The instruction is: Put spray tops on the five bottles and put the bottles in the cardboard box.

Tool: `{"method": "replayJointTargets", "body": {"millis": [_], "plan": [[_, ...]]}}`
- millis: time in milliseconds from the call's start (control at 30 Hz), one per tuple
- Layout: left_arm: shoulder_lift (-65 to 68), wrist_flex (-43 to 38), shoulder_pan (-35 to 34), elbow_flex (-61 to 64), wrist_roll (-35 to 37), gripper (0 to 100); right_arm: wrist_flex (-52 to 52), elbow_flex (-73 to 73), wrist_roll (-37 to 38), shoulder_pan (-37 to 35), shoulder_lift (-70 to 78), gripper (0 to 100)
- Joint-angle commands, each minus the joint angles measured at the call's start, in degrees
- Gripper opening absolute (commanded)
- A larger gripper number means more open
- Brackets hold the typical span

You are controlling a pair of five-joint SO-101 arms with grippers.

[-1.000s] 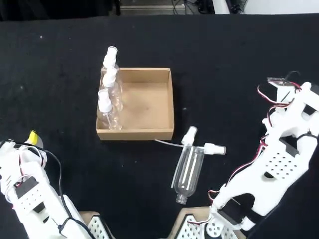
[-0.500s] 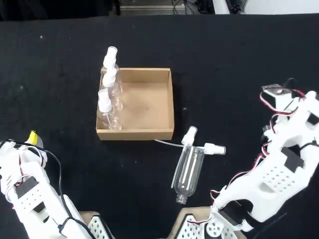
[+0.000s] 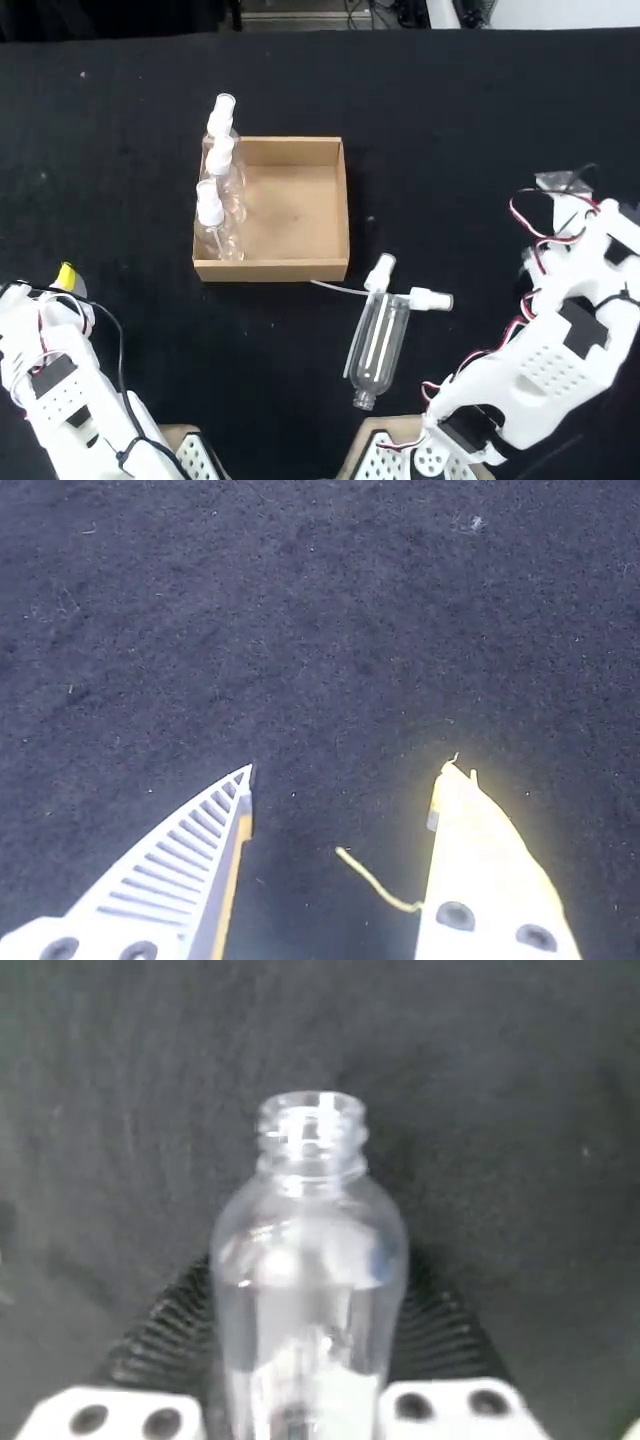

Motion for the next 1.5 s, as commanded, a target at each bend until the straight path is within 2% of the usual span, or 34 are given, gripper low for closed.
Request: {"method": "replayJointTargets", "body": {"millis": [0, 67, 267, 333, 700, 833, 1000, 1267, 1467], "plan": [[0.3, -1.1, 0.7, -1.5, 0.1, 26, 2.9, -6.4, -8.0, -3.2, -4.2, 3.4], [0.3, -1.1, 0.7, -1.5, 0.1, 26, 4.6, -7.6, -6.2, -4.7, -4.1, 7.0], [0.3, -1.0, 0.7, -1.5, 0.1, 26, 6.6, -7.7, -3.3, -6.2, -4.1, 30.1], [0.3, -1.0, 0.7, -1.5, 0.1, 26, 6.6, -7.9, -3.7, -6.2, -4.1, 33.8], [0.3, -1.1, 0.7, -1.5, 0.1, 26, 6.1, -9.2, -5.5, -9.7, -4.1, 31.9], [0.3, -1.0, 0.7, -1.5, 0.1, 26, 3.0, -9.6, -1.6, -10.0, -4.1, 31.9], [0.3, -1.0, 0.7, -1.5, 0.1, 26, 4.4, -9.4, 2.4, -8.2, -4.1, 31.9], [0.3, -1.0, 0.7, -1.5, 0.1, 26, 4.1, -8.7, 1.8, -6.9, 2.3, 31.9], [0.3, -1.1, 0.7, -1.5, 0.1, 26, 4.6, -14.4, -3.3, -6.6, 7.4, 28.9]]}}
